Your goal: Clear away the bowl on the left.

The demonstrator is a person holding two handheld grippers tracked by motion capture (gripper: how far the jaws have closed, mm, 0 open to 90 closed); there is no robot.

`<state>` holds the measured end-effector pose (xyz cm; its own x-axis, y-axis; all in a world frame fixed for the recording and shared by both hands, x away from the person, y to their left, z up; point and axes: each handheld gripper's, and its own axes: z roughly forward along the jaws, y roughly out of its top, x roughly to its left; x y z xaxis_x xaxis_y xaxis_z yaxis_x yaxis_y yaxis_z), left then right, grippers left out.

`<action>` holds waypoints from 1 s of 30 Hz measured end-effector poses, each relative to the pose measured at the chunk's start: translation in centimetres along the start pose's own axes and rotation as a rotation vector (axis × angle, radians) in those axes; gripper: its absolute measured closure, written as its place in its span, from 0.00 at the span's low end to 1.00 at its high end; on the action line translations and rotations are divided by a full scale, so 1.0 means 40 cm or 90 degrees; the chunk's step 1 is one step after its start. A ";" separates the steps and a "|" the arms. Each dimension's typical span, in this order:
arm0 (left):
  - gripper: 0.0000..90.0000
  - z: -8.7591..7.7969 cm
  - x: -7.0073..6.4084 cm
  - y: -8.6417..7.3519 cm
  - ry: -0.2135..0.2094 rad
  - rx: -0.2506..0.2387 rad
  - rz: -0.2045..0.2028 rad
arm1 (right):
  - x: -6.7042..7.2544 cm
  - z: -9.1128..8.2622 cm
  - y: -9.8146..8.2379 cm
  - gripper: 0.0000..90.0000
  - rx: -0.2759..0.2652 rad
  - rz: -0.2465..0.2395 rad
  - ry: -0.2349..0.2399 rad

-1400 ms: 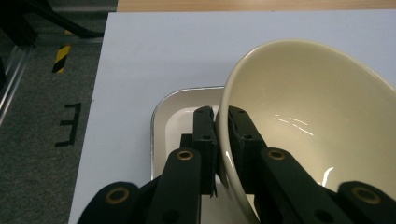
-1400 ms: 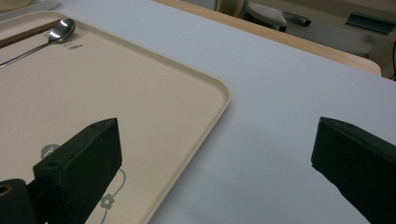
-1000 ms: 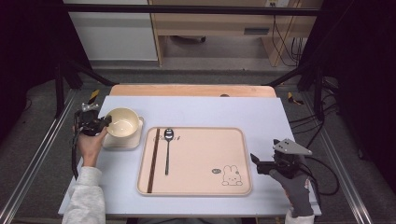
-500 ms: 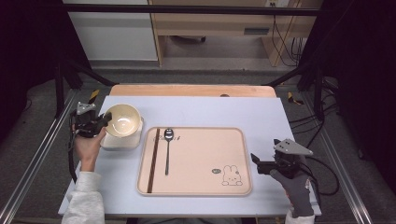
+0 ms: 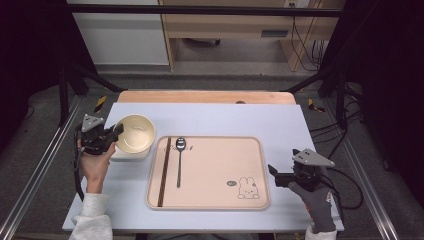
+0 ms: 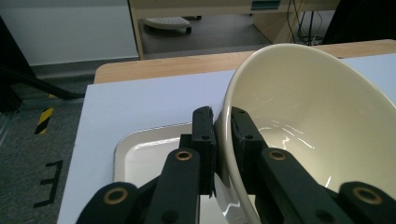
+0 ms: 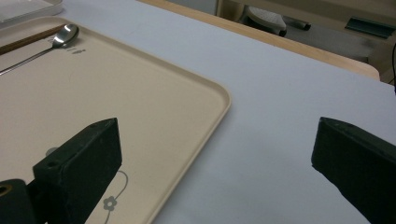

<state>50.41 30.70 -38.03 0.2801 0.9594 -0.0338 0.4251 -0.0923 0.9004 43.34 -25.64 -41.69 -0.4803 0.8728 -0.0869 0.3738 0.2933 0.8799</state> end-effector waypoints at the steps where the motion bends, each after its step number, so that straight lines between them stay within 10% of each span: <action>1: 0.91 -0.003 -0.006 0.000 -0.003 -0.001 0.004 | 0.000 0.000 0.000 0.02 0.001 -0.001 0.000; 30: 0.91 0.063 -0.243 0.031 -0.108 -0.010 0.076 | 0.003 -0.002 0.001 0.02 0.000 0.000 0.002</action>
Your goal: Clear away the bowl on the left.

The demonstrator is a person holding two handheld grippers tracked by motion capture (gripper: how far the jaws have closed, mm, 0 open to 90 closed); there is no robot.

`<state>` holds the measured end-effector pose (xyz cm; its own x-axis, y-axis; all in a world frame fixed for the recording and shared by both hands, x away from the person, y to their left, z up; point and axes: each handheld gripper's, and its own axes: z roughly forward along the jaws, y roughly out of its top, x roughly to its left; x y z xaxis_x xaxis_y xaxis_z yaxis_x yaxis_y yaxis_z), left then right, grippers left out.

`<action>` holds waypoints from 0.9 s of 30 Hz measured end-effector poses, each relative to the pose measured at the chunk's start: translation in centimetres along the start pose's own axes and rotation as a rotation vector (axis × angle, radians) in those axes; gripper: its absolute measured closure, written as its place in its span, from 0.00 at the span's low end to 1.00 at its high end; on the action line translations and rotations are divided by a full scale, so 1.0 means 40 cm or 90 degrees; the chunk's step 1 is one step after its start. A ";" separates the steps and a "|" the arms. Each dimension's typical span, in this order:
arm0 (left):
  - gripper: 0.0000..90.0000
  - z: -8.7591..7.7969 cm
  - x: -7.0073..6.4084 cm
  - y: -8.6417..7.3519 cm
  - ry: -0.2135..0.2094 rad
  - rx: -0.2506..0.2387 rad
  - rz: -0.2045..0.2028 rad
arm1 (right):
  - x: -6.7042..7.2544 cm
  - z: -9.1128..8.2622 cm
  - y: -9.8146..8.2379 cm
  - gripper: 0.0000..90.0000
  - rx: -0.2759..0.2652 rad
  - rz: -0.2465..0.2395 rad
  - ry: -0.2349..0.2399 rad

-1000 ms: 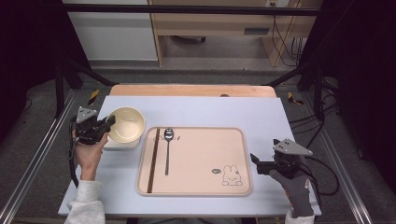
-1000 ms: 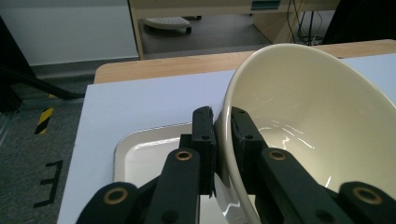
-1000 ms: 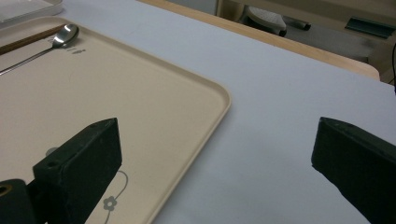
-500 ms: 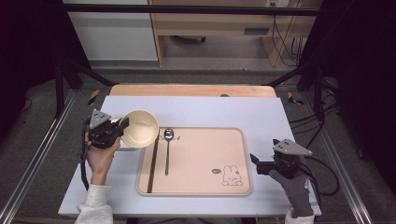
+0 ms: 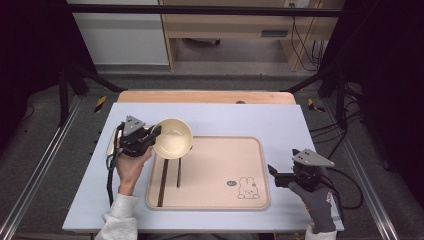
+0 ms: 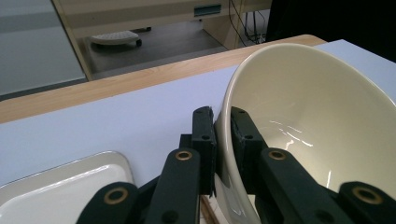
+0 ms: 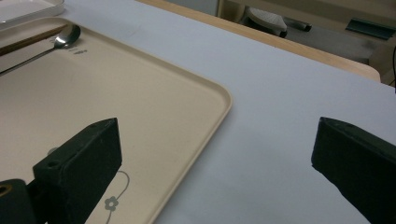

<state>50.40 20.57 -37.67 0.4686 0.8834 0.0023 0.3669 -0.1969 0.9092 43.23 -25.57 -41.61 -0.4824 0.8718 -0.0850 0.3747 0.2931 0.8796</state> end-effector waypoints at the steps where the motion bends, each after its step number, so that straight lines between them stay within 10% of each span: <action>1: 0.91 0.007 -0.007 0.002 -0.002 0.001 0.001 | 0.000 0.001 0.000 0.02 0.000 0.000 0.000; 27: 0.91 0.191 -0.115 -0.009 -0.034 0.072 0.013 | 0.000 -0.002 0.000 0.02 -0.003 0.000 0.003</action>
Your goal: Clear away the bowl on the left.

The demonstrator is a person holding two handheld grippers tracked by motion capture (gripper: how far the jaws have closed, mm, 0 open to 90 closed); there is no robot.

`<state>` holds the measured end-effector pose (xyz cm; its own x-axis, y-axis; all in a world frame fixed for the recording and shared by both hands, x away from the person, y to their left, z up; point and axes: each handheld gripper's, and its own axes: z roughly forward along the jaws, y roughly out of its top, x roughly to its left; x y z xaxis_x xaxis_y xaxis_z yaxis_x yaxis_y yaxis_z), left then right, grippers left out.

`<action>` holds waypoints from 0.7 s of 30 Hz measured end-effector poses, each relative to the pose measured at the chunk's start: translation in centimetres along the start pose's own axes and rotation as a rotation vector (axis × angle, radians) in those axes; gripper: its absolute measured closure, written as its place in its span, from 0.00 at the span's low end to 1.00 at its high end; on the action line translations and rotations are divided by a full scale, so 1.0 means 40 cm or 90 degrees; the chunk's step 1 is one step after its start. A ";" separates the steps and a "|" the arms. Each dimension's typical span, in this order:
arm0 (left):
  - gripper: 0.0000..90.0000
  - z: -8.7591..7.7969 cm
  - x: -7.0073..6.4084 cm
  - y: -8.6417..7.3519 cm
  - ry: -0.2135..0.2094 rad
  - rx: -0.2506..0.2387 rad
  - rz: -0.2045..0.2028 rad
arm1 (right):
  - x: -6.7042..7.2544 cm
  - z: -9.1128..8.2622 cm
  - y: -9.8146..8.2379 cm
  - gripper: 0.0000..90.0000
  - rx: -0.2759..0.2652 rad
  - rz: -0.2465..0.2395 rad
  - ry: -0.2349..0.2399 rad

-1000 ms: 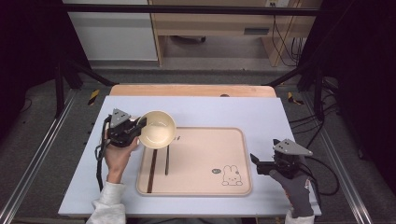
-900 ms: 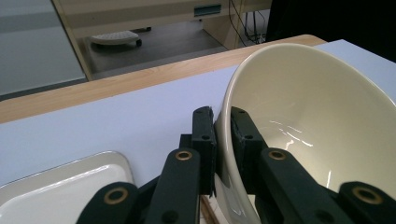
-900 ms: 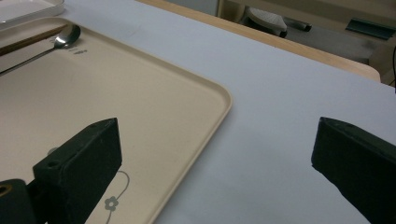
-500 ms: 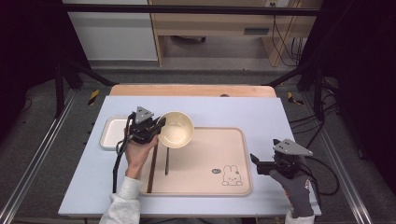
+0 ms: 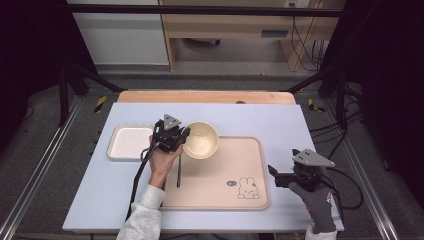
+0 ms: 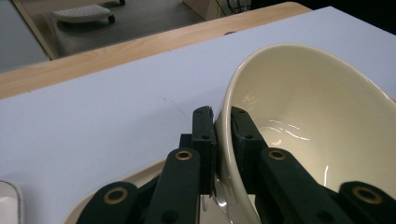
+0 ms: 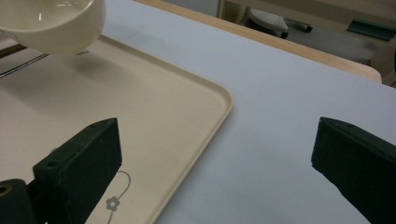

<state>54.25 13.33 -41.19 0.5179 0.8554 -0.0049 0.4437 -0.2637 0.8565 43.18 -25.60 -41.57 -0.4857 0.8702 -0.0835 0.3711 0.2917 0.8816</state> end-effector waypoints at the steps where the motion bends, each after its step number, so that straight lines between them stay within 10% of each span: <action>1: 0.91 0.007 -0.001 -0.001 0.000 0.002 -0.002 | 0.000 0.000 0.000 0.02 0.000 0.000 0.000; 21: 0.91 0.087 -0.003 -0.028 -0.010 0.054 -0.027 | 0.000 -0.001 0.000 0.02 -0.002 0.001 0.001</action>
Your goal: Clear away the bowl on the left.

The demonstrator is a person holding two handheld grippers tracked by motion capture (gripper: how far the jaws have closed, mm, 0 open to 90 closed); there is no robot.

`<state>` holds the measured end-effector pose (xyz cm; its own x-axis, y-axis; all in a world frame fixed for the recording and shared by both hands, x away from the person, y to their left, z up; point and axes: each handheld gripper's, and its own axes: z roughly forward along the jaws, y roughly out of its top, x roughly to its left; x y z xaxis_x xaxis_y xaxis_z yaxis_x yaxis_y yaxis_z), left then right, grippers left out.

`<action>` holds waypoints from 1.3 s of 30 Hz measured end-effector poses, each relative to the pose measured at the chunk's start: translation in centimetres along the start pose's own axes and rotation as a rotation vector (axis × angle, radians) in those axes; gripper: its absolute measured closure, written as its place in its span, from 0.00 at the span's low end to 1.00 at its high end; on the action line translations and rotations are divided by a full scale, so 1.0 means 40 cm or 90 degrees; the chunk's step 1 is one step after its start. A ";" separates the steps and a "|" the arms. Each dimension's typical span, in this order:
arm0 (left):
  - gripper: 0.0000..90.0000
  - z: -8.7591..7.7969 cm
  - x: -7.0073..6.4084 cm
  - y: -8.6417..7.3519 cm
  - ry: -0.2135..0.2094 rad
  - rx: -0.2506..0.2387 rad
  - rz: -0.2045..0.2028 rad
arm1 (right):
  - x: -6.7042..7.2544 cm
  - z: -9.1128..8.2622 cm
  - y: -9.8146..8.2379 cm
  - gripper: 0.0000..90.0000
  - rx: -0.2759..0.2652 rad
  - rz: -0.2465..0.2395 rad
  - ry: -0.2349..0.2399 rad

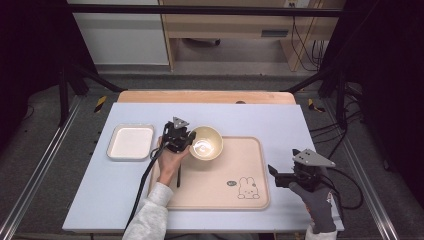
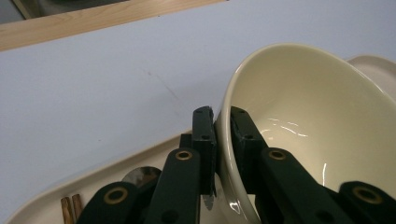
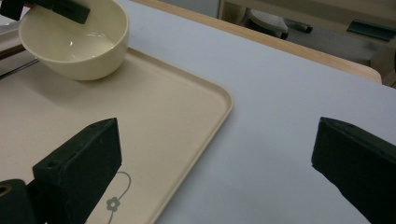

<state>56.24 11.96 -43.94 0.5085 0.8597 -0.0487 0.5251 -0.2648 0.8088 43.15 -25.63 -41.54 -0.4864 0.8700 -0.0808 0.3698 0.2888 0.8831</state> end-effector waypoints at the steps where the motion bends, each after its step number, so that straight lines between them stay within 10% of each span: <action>1: 0.92 0.003 0.001 0.000 0.003 0.002 0.002 | 0.000 0.000 0.000 0.02 0.000 0.001 0.000; 30: 0.88 0.028 0.024 -0.011 0.035 0.064 0.033 | 0.001 -0.001 0.000 0.01 -0.002 0.003 0.006; 39: 0.71 -0.034 0.019 0.008 0.025 0.021 0.057 | 0.000 -0.003 0.001 0.01 -0.002 0.007 0.000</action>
<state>55.87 13.12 -42.91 0.5270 0.8486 0.0463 0.5020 -0.3548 0.7887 43.09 -25.68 -41.46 -0.4820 0.8733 -0.0712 0.3725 0.2778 0.8855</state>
